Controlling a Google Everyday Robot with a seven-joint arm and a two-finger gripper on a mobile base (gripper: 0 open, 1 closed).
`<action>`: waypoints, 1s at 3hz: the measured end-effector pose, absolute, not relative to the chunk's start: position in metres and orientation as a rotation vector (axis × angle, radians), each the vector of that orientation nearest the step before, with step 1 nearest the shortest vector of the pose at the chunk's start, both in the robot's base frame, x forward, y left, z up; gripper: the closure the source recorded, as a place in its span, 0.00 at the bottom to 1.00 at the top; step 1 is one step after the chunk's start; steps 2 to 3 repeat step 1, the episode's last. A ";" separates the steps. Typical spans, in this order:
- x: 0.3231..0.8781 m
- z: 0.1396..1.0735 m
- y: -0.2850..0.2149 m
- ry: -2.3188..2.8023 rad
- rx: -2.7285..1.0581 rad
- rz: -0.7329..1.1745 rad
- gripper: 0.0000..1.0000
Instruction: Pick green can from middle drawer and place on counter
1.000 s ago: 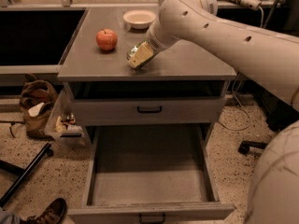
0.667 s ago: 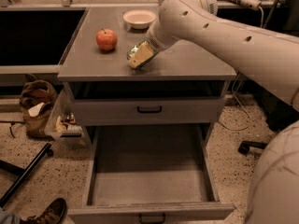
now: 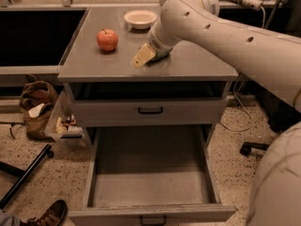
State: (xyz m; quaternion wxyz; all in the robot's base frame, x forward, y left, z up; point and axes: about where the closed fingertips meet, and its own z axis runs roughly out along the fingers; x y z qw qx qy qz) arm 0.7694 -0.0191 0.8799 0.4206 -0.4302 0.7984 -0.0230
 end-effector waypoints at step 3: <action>0.769 0.880 -0.019 2.001 -1.078 -0.058 0.00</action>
Offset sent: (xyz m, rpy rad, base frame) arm 0.0000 0.0000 0.0000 0.0000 0.0000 0.0000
